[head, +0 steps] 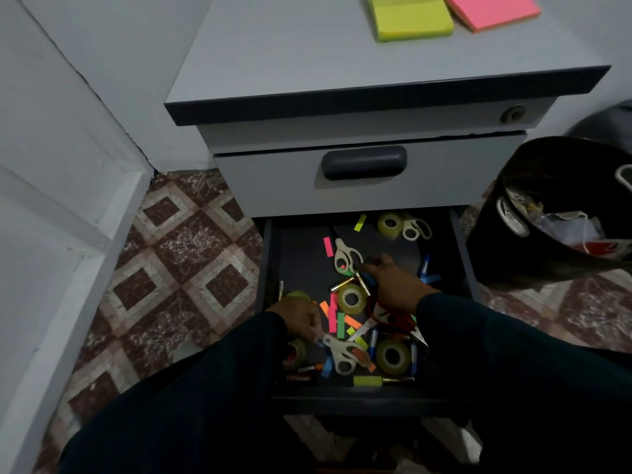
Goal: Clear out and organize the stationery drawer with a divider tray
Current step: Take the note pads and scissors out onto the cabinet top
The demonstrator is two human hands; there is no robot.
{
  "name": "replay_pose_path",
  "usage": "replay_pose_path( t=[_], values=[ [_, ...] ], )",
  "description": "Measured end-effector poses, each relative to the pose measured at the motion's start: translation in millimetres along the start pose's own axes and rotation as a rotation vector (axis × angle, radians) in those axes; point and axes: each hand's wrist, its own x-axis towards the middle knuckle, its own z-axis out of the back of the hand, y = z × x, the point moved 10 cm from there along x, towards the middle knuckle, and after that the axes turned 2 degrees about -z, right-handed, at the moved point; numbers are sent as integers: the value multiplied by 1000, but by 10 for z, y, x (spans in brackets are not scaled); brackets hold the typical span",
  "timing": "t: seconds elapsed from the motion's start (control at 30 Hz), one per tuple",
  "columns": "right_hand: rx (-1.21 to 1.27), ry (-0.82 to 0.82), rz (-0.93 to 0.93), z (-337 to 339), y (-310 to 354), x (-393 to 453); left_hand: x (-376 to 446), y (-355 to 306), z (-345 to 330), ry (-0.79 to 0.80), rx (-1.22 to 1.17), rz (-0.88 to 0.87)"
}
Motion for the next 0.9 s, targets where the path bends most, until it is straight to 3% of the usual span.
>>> replay_pose_path(
  t=[0.17,0.33,0.57,0.9],
  values=[
    [-29,-50,-35,76,-45,-41,-2,46,-58,-22,-651,128],
    [-35,-90,-89,124,-148,-93,19,103,-251,-23,-967,322],
    [249,-151,-286,108,-425,-130,-52,152,-187,-139,-1153,332],
    [282,-145,-389,97,-475,-137,-60,103,-118,-163,-1110,239]
  ],
)
